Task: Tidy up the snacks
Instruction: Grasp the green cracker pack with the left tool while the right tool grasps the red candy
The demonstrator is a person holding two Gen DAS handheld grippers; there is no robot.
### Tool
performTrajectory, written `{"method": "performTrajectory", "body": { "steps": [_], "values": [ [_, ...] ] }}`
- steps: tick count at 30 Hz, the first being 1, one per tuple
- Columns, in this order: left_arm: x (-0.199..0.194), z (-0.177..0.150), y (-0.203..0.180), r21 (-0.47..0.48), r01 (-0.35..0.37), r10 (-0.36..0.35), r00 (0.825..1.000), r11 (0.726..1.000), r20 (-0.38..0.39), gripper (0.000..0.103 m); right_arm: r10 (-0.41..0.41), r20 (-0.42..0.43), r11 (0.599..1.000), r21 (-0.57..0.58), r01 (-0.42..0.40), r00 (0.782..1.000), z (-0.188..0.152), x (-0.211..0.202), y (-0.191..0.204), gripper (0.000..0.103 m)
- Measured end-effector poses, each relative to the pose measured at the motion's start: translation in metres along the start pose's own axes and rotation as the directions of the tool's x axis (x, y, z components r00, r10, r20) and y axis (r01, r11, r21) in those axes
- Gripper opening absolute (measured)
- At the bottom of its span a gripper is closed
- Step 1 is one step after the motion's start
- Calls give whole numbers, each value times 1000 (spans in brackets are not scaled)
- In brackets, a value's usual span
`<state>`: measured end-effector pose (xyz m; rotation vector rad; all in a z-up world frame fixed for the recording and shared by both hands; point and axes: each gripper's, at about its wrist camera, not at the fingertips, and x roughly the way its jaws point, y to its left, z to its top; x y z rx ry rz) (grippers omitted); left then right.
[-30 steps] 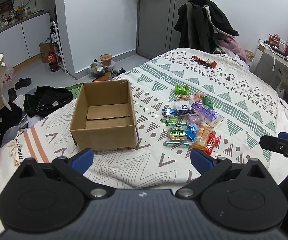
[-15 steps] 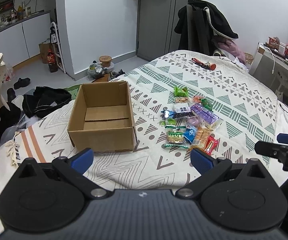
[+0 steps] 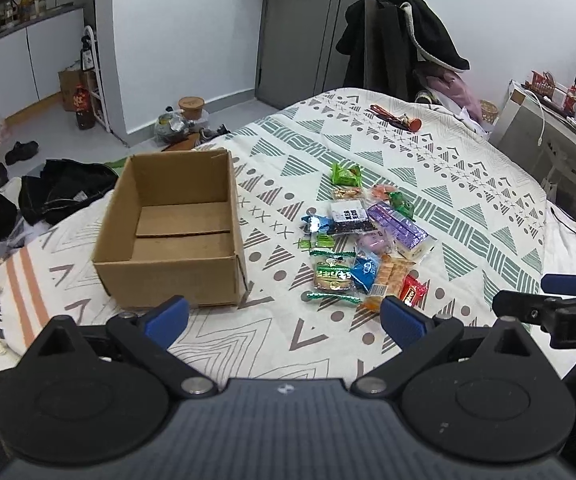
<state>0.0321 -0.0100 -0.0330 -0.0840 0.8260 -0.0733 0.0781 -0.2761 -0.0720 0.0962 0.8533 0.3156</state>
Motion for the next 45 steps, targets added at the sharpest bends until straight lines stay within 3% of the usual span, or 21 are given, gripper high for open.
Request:
{"method": "performTrajectory", "body": {
  "steps": [5,17,22,26,32,45],
  "values": [
    [13,6,-5,5,21,-21,1000,1000,3,102,5,-23,998,57,-4,1000,7,11,-8,100],
    [57,18,-23,22,66,-65,997,998,-41,98,24,-68,978,209,-10,997,18,50,-32,82],
    [81,22,-29,33,79,-76,994,996,-75,91,70,-112,952,304,-33,991,15,72,-49,71],
    [102,26,-32,30,98,-94,989,995,-113,83,26,-144,946,323,22,989,11,86,-56,62],
    [134,30,-38,40,108,-101,981,993,-165,75,32,-200,926,374,46,979,6,108,-67,53],
    [196,27,-41,52,132,-112,954,990,-277,71,23,-278,920,382,89,960,3,149,-60,51]
  ]
}}
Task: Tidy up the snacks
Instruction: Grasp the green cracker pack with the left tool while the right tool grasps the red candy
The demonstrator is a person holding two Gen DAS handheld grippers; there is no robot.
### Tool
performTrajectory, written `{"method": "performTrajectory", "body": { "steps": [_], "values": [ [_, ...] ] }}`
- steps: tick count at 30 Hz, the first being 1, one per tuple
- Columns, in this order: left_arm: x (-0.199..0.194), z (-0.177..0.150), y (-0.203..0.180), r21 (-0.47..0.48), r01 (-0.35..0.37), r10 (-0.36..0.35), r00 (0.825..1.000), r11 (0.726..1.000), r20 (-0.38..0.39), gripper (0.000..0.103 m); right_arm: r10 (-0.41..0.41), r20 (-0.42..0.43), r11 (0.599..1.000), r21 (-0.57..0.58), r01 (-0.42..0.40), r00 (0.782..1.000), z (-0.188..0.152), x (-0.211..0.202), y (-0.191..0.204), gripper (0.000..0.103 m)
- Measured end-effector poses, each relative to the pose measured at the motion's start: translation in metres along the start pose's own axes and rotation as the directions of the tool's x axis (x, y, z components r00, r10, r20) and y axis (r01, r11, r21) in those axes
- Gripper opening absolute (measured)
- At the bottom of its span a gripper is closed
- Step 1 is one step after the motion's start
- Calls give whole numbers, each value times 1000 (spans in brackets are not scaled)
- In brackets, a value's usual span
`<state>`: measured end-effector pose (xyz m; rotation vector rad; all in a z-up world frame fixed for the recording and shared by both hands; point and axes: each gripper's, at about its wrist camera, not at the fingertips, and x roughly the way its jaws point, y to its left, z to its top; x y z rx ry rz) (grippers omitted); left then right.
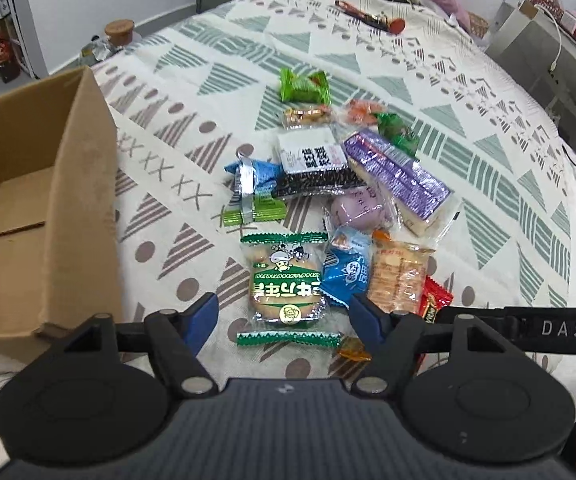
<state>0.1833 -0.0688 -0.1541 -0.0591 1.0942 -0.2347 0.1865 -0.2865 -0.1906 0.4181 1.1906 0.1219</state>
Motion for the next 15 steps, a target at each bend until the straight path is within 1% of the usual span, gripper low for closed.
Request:
{"method": "performTrajectory", "body": {
  "steps": [6,8,10,14,15],
  "values": [
    [19,6,1,6,16,-16,999,1000,-29,71,-21,-19,1000,9,22,1000,4,13,0,51],
    [26,7,1,5,24,-23,998,1000,-50,71,-29,-13,1000,6,29,999,5,15,1,51],
    [32,4,-1,10,20,-19,997,1000,-74,71,-35,-8,999,-5,35,999,6,17,3,51],
    [39,0,-1,8,9,-8,997,1000,-82,71,-59,-1,997,-50,59,998,4,20,11,51],
    [39,0,-1,12,5,-4,997,1000,-80,71,-72,3,995,-69,72,997,3,22,13,47]
  ]
}}
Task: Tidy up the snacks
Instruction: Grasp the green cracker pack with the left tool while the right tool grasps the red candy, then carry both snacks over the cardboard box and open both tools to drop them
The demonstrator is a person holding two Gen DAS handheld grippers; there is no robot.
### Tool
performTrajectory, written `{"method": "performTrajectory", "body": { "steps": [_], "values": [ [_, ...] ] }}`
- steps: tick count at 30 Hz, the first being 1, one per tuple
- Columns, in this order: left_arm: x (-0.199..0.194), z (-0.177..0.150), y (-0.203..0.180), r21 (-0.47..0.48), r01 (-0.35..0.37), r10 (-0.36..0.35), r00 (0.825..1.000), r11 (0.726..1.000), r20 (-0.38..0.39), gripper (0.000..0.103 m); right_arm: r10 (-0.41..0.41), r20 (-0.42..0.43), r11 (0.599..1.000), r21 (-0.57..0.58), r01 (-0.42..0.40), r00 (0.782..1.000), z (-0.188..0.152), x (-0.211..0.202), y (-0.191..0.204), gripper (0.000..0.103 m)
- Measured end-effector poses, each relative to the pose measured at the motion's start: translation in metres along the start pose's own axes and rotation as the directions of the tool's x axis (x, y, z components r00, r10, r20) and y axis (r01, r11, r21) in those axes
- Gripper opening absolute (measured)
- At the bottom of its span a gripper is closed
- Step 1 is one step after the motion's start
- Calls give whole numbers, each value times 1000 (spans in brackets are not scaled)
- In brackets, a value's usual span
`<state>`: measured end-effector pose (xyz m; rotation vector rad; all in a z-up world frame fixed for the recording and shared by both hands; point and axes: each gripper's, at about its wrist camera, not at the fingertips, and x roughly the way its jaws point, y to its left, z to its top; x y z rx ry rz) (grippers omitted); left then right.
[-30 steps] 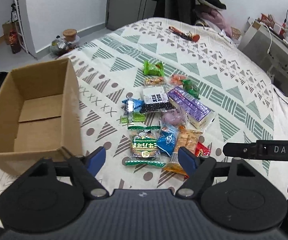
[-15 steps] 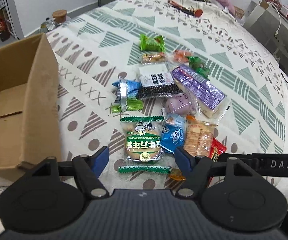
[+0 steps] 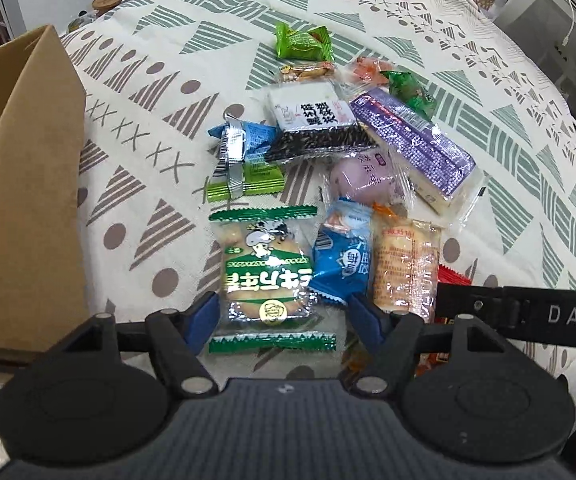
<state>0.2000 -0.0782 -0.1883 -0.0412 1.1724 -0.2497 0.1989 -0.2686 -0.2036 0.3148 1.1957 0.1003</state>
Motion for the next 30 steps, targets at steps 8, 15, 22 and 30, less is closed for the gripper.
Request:
{"method": "performTrajectory", "body": {
  "steps": [8,15,22,30],
  "values": [
    [-7,-4,-1,-11,-20,20,1000,1000,18,55,-1,20,1000,-18,1,1000,-4,-7,0,23],
    [-29,-8,-1,-29,-11,12,999,1000,45,48,77,85,997,2,-77,993,-7,-34,-3,23],
    [-67,-9,-2,-44,4,1,994,999,112,48,175,144,984,-62,-167,974,-8,-56,13,23],
    [-106,-13,5,-70,-4,17,983,998,184,48,243,186,968,-117,-224,952,-8,-71,32,23]
  ]
}}
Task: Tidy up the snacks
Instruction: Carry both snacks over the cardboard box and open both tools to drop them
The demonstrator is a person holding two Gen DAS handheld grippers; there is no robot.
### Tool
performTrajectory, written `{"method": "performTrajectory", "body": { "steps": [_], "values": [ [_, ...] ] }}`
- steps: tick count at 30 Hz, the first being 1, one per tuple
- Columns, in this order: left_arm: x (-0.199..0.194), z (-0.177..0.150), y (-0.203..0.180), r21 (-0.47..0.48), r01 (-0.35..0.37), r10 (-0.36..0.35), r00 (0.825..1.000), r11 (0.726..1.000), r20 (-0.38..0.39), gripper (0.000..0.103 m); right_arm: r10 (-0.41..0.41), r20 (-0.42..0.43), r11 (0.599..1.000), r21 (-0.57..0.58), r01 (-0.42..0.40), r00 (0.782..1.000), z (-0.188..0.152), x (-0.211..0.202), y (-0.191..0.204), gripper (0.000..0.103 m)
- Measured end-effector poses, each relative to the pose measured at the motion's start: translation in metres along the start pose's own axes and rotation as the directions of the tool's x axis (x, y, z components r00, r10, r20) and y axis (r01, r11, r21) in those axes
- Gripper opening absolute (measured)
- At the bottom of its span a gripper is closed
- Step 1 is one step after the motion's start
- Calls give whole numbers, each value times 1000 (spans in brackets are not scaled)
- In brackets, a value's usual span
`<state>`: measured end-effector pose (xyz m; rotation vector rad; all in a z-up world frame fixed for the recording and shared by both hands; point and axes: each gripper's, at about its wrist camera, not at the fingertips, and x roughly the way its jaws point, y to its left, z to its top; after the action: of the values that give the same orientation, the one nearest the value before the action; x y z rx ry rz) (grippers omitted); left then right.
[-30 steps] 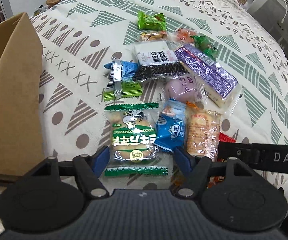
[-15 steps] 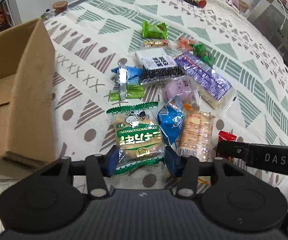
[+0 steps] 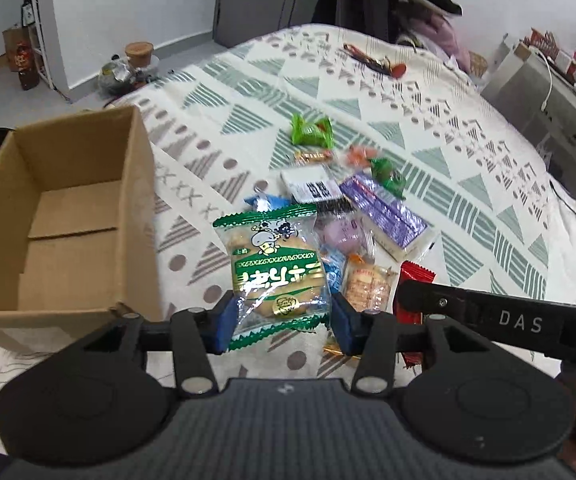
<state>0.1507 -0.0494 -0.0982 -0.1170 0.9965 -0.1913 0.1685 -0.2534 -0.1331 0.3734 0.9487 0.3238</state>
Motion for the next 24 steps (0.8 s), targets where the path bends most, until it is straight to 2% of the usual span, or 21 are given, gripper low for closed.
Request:
{"method": "performTrajectory", "body": {
  "steps": [3,6,24],
  "values": [
    [-12,3,7,-8,-9,10,1000,1000,25,48,23,15,999,-26,-22,1000,3,-1,10,23],
    [-24,5,13,-18,-19,20,999,1000,50,48,11,43,997,-72,-8,999,7,-1,22,23],
    [-69,12,79,-129,-102,118,985,986,127,48,188,53,972,-155,-178,981,25,15,86,23]
  ]
}}
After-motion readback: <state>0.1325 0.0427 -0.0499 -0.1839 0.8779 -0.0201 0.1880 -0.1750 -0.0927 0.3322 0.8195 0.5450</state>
